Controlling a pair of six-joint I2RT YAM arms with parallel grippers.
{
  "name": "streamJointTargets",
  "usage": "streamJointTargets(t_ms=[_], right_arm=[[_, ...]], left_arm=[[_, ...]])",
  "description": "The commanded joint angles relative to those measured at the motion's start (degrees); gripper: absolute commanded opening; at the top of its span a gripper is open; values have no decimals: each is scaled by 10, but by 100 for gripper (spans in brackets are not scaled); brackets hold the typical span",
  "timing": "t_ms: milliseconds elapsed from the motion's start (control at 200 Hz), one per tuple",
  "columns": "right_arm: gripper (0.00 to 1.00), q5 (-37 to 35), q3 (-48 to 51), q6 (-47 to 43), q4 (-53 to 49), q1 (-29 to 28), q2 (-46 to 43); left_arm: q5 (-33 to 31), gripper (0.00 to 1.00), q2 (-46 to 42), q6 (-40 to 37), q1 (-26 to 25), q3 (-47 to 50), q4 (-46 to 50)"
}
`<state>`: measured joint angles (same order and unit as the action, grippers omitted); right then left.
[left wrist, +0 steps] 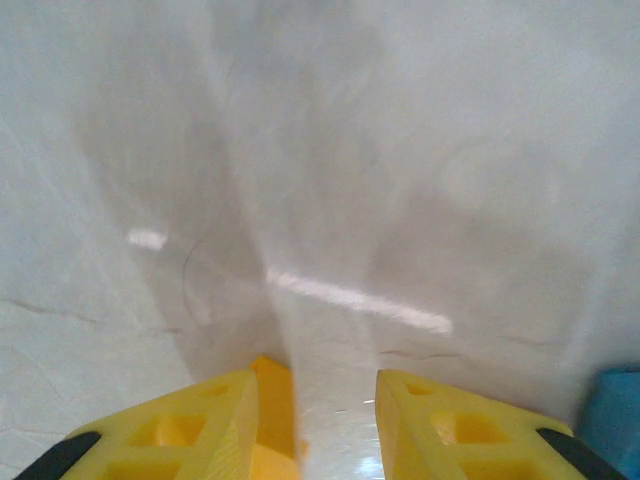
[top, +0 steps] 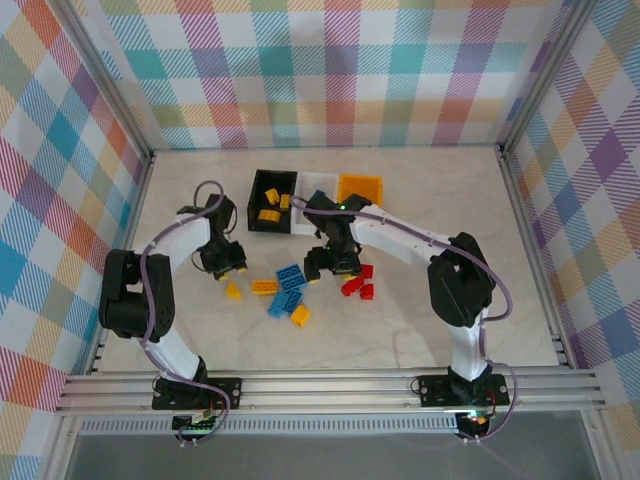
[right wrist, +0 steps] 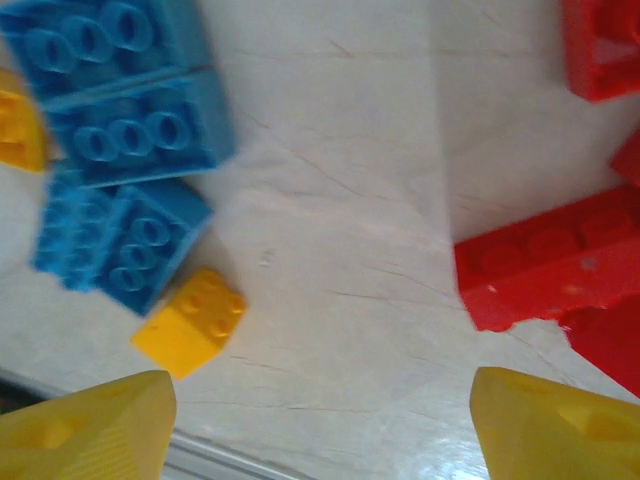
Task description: Sort the legos into containers by color
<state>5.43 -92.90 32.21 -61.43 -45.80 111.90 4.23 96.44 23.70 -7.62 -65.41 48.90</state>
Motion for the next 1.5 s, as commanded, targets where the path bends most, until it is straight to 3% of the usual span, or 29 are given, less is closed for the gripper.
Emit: streamJointTargets(t_ms=[0,240,795,875,1025,1285,1495], right_arm=[[79,-54,12,30,-46,25,5],[76,-19,54,47,-32,70,-3],[77,39,62,93,-11,91,14],[76,56,75,107,1,98,16],[74,72,87,118,13,102,17],[72,73,90,129,23,102,31],[66,62,82,131,29,102,54]], left_arm=[[9,36,16,-16,14,-70,38],[32,36,98,12,14,-235,43],[42,38,343,53,-31,-562,83],[41,39,357,55,-34,-578,89],[39,51,362,55,-35,-583,93],[40,61,343,48,-35,-574,99],[37,62,298,32,-35,-537,99]])
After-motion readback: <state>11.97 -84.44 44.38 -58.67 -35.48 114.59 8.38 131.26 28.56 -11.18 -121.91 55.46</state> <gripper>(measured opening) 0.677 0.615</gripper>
